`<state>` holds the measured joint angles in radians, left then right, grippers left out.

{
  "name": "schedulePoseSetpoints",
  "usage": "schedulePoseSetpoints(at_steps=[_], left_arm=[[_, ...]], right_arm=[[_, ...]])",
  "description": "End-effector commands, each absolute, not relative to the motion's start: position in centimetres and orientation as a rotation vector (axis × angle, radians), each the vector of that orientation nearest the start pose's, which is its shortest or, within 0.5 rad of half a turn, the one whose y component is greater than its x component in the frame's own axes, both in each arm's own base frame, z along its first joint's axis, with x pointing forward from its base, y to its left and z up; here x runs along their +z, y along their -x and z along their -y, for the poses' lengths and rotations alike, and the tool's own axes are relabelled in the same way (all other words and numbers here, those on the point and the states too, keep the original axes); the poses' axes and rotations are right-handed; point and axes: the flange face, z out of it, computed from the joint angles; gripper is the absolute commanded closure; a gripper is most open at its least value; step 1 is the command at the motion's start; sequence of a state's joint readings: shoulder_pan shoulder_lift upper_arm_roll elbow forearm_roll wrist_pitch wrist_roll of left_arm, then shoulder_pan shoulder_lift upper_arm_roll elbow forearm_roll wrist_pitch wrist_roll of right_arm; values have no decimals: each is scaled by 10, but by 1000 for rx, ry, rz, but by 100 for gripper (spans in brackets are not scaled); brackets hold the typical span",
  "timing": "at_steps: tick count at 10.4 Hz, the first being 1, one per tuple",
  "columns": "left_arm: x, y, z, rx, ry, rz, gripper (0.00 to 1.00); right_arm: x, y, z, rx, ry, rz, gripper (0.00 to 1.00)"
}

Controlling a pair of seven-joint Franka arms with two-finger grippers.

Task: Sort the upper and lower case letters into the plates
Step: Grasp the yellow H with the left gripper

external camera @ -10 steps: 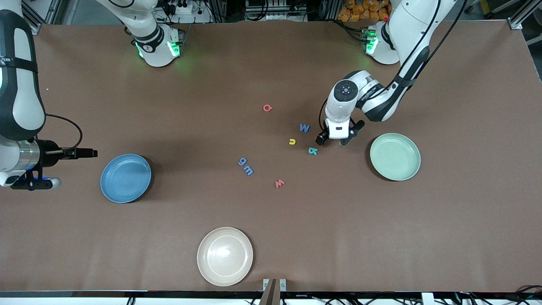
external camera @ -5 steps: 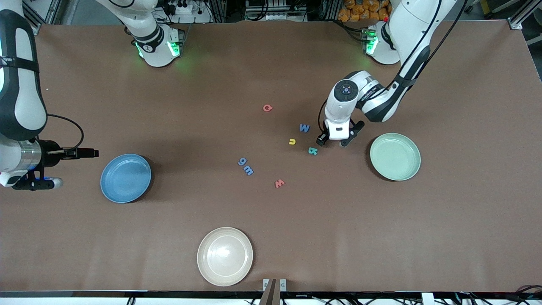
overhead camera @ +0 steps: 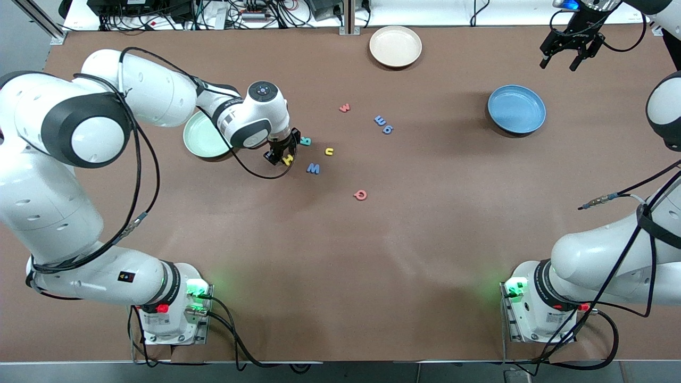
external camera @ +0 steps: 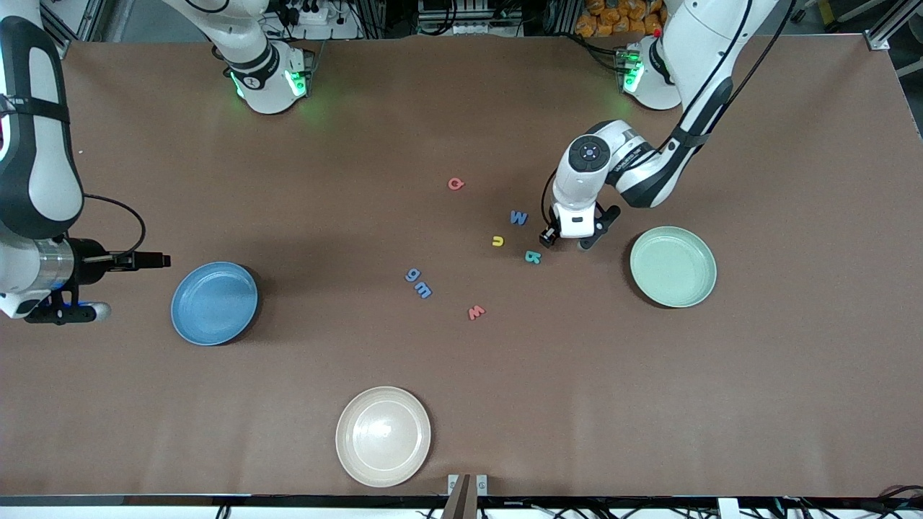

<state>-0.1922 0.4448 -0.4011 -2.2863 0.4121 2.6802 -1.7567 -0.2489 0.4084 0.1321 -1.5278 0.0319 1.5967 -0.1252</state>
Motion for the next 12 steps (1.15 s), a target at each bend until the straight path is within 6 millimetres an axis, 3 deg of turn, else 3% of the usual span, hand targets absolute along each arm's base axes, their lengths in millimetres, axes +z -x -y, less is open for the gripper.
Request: schedulePoseSetpoints(at_steps=[1,4,7,8,11,12], left_arm=[[166,-422,312,-28,2869,1277,70],[172,-426,312,-43,2879,1273,72],[191,-446,307,-79,2844,1229,77],[197,-456,298,-86,2836,1219,78],[215,-482,271,-75,2833,1130,83],[221,-491,261,-37,2839,1102,83]], right_arm=[[405,-632,78,487,2967,1,0],[407,-632,71,483,2968,15,0],[408,-632,69,481,2968,17,0],[408,-633,67,480,2964,20,0],[411,-639,37,445,2970,84,0],[409,-645,9,400,2964,119,0]])
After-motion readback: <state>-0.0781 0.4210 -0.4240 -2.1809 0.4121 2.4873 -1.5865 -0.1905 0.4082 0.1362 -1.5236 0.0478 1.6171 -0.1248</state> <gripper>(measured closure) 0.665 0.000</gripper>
